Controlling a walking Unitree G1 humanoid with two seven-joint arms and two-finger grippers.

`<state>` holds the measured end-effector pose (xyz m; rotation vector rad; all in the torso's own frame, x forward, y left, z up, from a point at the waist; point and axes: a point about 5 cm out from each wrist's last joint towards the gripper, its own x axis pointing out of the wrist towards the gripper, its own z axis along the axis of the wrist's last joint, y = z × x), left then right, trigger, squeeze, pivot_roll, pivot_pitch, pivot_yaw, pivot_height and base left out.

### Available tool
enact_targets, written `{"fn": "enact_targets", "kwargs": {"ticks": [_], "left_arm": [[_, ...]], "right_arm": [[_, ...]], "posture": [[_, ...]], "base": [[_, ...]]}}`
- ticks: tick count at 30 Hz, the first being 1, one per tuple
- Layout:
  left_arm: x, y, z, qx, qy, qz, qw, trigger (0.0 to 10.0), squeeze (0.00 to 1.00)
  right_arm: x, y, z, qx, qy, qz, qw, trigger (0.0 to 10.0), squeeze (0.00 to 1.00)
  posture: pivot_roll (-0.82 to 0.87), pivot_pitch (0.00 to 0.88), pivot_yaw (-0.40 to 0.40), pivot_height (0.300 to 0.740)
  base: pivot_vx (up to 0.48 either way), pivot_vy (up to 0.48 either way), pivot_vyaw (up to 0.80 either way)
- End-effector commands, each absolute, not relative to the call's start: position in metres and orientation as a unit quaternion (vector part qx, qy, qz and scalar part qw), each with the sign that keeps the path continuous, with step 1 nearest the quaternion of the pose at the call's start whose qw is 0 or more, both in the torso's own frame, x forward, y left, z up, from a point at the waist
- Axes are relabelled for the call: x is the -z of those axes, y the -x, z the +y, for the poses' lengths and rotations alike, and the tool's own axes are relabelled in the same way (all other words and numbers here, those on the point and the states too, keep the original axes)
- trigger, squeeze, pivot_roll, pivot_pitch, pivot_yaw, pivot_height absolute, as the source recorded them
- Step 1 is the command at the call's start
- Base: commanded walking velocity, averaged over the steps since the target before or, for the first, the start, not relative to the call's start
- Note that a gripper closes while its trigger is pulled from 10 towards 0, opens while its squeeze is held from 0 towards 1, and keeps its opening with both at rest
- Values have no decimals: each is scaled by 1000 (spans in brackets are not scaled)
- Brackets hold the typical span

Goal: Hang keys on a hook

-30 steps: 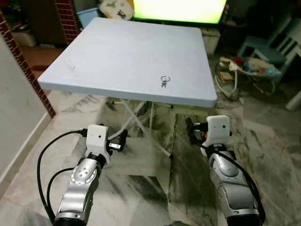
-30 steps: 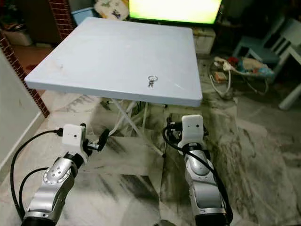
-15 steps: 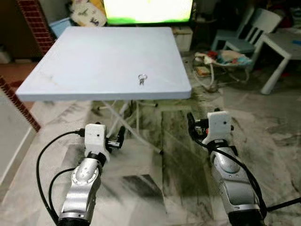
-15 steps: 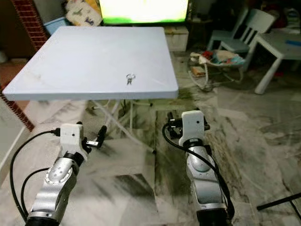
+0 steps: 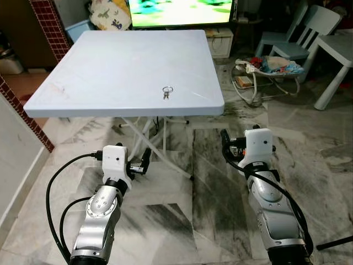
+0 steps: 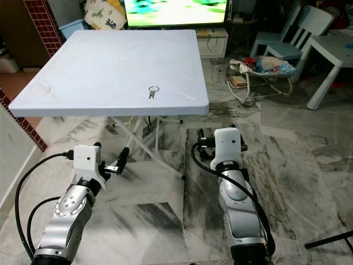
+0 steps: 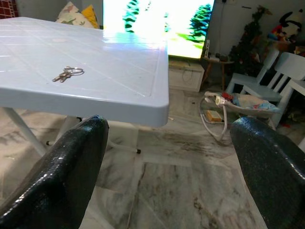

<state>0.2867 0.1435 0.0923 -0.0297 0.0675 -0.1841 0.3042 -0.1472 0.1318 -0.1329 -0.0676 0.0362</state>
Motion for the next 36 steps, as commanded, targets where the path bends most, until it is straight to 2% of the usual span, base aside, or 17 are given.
{"fn": "enact_targets", "kwargs": {"ticks": [1, 13, 36], "left_arm": [[-97, -288, 147, 93, 11, 25, 995, 10000, 0], [-96, -286, 148, 89, 12, 28, 996, 10000, 0], [-92, -283, 147, 92, 9, 38, 995, 10000, 0]], "right_arm": [[-135, -305, -147, -14, 64, -42, 997, 10000, 0], [-136, -302, -140, -40, 67, -47, 996, 10000, 0], [-134, -299, -143, -38, 72, -43, 996, 10000, 0]], "posture": [[-16, 99, 37, 740], [-12, 100, 35, 740], [-17, 99, 33, 740]], "base": [[300, 0, 0], [425, 0, 0], [420, 0, 0]]}}
